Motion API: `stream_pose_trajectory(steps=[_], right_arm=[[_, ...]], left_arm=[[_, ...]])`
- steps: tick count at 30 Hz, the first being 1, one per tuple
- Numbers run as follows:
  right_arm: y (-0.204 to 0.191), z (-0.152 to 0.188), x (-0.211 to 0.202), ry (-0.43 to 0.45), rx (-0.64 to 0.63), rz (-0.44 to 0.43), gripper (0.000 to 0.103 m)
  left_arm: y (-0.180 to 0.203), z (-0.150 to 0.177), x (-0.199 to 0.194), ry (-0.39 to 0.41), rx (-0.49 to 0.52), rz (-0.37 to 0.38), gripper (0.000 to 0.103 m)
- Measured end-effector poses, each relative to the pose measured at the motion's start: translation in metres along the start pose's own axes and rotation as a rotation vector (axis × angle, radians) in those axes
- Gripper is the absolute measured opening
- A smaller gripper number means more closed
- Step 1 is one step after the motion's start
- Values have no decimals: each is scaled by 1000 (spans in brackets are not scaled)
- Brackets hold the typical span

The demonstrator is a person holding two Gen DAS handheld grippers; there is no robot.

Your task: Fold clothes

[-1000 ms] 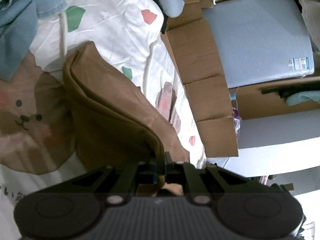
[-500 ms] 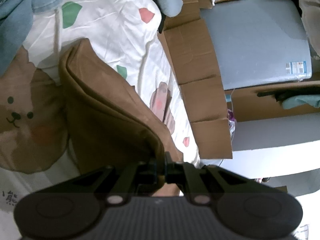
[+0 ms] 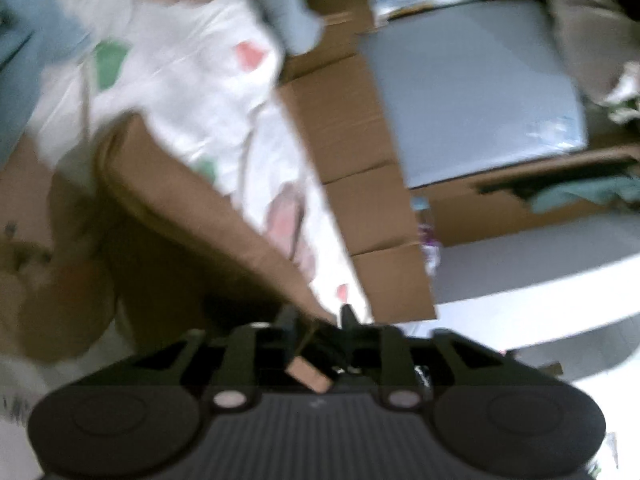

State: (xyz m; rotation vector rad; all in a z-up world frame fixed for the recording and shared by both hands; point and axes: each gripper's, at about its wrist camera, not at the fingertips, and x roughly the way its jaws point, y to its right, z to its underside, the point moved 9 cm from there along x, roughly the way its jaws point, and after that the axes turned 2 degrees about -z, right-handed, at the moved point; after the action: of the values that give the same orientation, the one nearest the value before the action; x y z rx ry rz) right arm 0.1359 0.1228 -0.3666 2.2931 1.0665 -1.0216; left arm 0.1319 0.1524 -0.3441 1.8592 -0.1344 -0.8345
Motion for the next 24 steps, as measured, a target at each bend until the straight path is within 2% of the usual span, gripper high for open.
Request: stream_pose_trajectory(steps=[1, 5, 7, 13, 24], right_arm=[[1, 0, -1, 7, 4, -1, 6], [2, -1, -4, 23, 16, -15, 6], [2, -2, -5, 26, 21, -27, 6], [2, -1, -8, 33, 38, -48, 6], [1, -1, -7, 45, 68, -89, 6]], left_arm=[[-1, -3, -4, 10, 5, -12, 55], [-25, -20, -13, 47, -40, -84, 57], [-36, -28, -15, 65, -51, -125, 66], [-69, -50, -9, 101, -117, -178, 79], [-130, -80, 37, 72, -205, -241, 79]])
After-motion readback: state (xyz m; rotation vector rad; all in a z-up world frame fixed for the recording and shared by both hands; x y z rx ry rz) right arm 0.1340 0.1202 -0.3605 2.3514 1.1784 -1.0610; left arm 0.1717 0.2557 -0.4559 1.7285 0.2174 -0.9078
